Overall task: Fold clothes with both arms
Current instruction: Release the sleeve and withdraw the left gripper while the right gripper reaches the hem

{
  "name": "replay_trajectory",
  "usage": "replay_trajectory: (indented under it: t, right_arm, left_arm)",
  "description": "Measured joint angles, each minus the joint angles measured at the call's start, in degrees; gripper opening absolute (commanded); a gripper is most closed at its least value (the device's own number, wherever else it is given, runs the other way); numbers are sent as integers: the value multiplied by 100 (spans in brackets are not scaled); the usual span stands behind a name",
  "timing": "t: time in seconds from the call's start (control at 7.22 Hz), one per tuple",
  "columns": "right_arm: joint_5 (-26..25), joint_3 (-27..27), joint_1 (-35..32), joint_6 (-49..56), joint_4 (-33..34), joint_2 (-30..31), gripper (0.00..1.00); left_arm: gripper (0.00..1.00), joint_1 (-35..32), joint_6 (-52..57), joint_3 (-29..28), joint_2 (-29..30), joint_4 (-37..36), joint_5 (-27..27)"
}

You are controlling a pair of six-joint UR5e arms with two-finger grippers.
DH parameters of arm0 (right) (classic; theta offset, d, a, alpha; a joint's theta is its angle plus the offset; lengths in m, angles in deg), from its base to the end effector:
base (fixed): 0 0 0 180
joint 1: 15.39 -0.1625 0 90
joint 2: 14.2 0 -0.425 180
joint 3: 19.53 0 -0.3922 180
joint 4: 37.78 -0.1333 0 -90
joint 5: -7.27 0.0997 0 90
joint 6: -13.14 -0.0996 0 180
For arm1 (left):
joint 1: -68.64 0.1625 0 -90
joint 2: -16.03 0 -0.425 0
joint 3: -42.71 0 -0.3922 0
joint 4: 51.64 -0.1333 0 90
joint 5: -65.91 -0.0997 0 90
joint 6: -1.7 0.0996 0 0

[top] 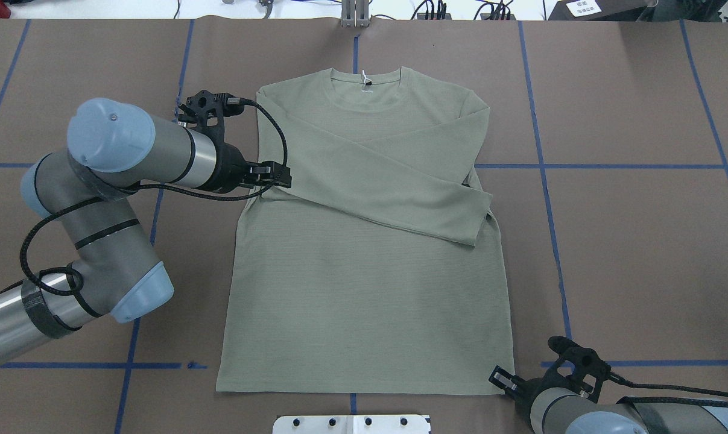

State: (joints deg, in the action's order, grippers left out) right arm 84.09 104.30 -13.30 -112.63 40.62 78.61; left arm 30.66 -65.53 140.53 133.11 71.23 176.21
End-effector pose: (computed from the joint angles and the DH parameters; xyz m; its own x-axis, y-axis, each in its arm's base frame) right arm -0.4597 -0.1393 0.3887 0.5272 0.5503 0.6475 -0.5262 0.8097 -0.2597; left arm 0.4432 -0.4713 0.2596 0.4004 0.1479 -0.9043 0.1834 0.9540 0.2372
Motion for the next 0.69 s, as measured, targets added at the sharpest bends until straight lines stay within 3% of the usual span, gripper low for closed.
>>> replay_trajectory:
  t: [0.14, 0.69]
  right_arm:
    - [0, 1, 18, 0, 0, 0, 0]
    - [-1, 40, 66, 0, -10, -1, 0]
  left_arm:
    - [82, -3, 1, 3, 1, 0, 5]
    - [82, 8, -240, 204, -98, -35, 8]
